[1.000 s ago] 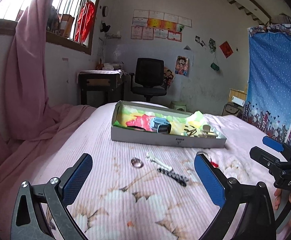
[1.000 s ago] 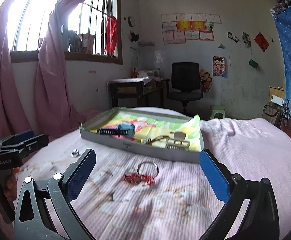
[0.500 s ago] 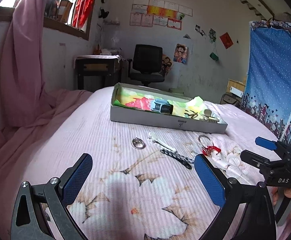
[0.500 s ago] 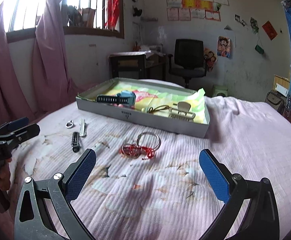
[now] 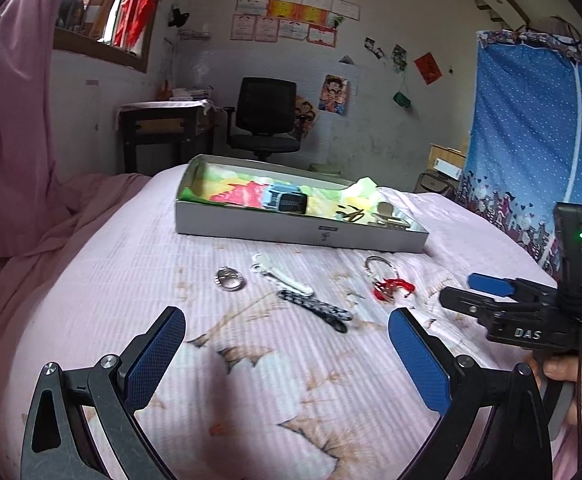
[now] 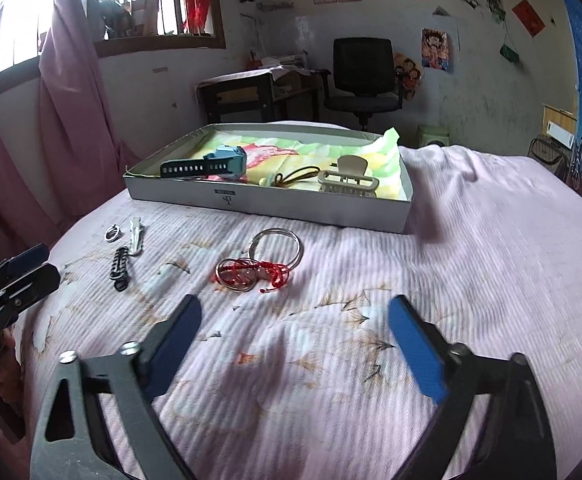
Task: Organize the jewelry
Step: 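Move both tools back toward the rings and red-string bangles, then grasp the black chain bracelet with the left gripper while the right closes on the red-string bangles, then carry the chain bracelet and red-string bangles over the white box, then open both grippers to drop the bracelet and bangles into the box, then move both tools back toward the silver rings on the bed, then grasp the silver ring with the left gripper while the right grasps the small silver hoop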
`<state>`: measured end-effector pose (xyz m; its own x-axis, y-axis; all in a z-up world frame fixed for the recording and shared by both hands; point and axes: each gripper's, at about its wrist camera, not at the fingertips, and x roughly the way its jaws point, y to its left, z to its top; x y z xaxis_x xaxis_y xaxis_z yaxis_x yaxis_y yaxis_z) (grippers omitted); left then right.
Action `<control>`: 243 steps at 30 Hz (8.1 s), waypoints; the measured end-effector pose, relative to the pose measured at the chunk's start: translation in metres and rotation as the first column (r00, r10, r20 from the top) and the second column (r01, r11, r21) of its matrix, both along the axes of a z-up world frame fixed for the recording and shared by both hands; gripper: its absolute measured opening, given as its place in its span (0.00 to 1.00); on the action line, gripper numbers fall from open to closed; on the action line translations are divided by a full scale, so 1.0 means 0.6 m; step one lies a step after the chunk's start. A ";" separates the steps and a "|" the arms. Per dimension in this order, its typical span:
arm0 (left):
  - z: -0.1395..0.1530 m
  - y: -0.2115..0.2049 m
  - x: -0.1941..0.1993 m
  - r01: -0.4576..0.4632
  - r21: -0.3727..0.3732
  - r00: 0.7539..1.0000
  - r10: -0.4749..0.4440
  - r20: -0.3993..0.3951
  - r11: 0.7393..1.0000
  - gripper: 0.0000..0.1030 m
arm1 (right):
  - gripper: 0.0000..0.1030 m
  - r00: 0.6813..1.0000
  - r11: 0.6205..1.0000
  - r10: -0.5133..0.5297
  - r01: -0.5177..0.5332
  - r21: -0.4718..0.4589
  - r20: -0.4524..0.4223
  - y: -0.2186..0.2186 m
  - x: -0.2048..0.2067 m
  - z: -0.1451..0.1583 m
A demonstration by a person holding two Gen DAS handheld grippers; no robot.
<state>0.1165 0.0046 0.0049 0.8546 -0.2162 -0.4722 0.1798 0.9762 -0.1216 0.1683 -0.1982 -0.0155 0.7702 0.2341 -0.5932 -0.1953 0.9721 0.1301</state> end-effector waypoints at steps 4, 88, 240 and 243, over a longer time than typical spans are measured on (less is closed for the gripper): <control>0.000 -0.013 0.008 0.031 0.010 1.000 -0.031 -0.007 0.999 0.96 | 0.67 1.000 1.000 0.009 -0.009 -0.001 -0.014 0.004 0.009 -0.005; 0.086 0.009 0.161 -0.010 -0.063 0.999 0.012 0.032 0.998 0.17 | 0.06 0.985 0.992 -0.027 0.006 0.126 0.168 0.037 0.166 0.046; -0.038 0.041 0.133 -0.041 -0.054 0.980 0.030 -0.199 0.998 0.20 | 0.27 0.975 0.982 0.186 -0.180 0.052 -0.125 0.084 0.088 -0.058; -0.037 0.042 0.131 -0.040 -0.057 0.981 0.028 -0.194 0.998 0.20 | 0.27 0.975 0.982 0.185 -0.181 0.048 -0.121 0.083 0.087 -0.058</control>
